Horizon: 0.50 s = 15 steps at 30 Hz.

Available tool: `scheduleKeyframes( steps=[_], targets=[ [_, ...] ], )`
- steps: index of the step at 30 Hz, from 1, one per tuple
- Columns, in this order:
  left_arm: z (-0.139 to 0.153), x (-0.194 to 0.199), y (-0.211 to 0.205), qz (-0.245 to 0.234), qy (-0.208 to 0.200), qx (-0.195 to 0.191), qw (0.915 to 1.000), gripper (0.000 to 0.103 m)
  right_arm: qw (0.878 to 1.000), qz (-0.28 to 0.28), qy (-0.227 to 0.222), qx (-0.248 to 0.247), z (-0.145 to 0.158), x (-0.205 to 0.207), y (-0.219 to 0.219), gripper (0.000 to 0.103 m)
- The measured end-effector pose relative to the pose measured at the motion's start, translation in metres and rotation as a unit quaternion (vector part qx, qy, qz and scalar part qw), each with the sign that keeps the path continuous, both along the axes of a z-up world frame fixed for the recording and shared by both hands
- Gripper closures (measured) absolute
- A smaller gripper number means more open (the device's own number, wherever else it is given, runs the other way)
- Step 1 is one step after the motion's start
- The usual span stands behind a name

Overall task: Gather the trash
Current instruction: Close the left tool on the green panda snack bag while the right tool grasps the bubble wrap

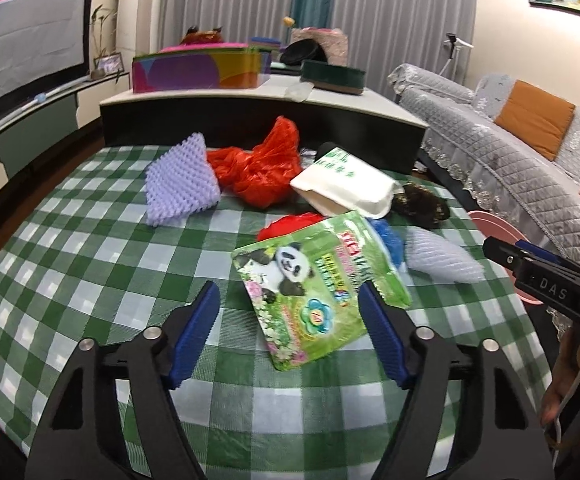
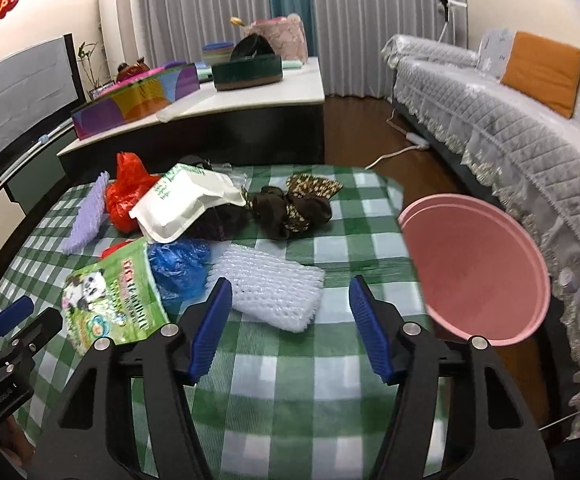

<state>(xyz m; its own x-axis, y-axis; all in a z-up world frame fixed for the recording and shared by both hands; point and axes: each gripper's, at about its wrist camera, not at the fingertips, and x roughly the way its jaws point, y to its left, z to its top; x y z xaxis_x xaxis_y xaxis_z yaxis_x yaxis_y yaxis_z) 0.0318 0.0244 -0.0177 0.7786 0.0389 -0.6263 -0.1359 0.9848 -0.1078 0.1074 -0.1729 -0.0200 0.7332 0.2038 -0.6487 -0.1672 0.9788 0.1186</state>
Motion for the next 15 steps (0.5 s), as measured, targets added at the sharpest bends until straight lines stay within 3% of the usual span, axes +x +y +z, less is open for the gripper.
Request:
scheduleKeyframes(
  steps=[10, 15],
  targets=[
    [-0.022, 0.03, 0.011, 0.014, 0.04, -0.016, 0.999, 0.043, 0.998, -0.001, 0.063, 0.029, -0.037, 0.038, 0.006, 0.042],
    [-0.028, 0.038, 0.012, 0.009, 0.054, -0.027, 0.9981, 0.056, 0.996, 0.011, 0.078, 0.041, -0.043, 0.042, 0.007, 0.06]
  ],
)
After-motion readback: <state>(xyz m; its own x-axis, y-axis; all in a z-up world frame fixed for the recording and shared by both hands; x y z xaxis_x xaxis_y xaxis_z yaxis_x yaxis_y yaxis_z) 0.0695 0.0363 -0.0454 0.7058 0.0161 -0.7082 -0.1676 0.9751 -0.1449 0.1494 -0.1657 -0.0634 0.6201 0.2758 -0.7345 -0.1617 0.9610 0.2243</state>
